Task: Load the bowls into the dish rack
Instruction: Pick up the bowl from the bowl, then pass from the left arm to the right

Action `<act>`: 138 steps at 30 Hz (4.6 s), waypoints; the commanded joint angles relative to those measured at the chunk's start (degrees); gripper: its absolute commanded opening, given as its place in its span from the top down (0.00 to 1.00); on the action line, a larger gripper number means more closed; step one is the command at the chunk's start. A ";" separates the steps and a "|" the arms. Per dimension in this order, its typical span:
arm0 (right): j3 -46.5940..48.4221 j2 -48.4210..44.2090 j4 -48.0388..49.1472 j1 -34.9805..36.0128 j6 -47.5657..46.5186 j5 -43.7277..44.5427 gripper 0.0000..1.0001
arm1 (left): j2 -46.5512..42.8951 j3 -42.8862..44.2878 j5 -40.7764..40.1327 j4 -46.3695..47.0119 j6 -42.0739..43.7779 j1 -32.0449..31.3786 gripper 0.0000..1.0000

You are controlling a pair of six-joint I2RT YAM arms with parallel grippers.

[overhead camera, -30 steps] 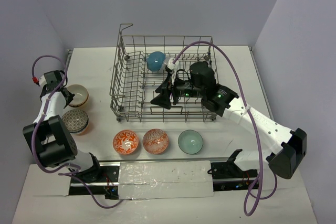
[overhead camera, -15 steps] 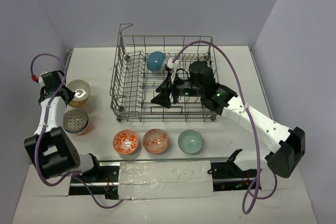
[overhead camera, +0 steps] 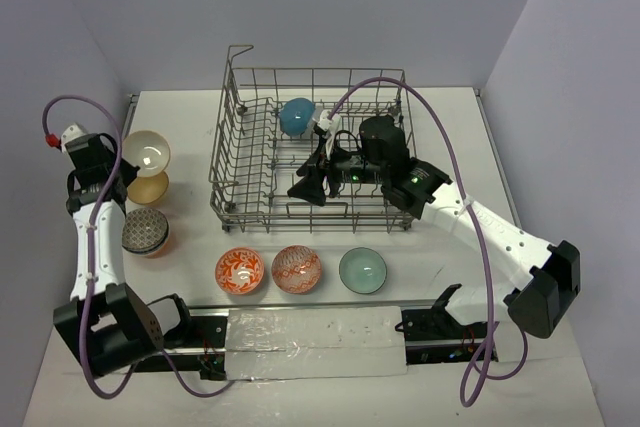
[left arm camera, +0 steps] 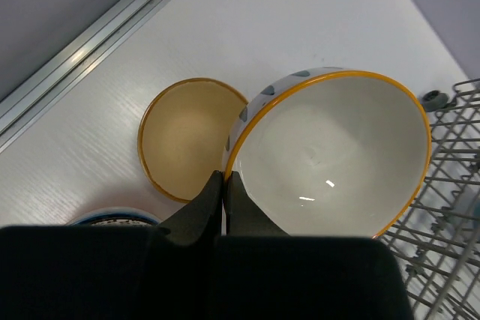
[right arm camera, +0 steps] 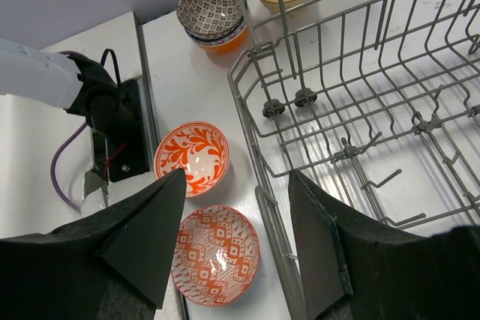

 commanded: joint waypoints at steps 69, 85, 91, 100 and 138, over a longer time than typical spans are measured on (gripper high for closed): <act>15.70 4.59 -12.45 0.34 -30.87 12.95 0.39 | 20.62 46.70 22.04 -20.07 17.43 -43.46 1.00; 18.25 8.90 -15.18 2.10 -31.93 11.72 0.39 | 22.03 42.31 21.87 -19.81 17.96 -47.07 1.00; 19.39 12.06 -17.11 2.28 -31.93 10.05 0.39 | 21.94 43.10 21.70 -20.16 18.14 -47.07 1.00; 19.31 13.73 -18.43 2.89 -32.19 10.92 0.43 | 21.59 42.92 21.44 -19.90 18.22 -47.07 1.00; 22.29 19.44 -19.57 3.51 -29.47 17.52 1.00 | 21.68 41.52 21.35 -18.58 17.96 -46.37 1.00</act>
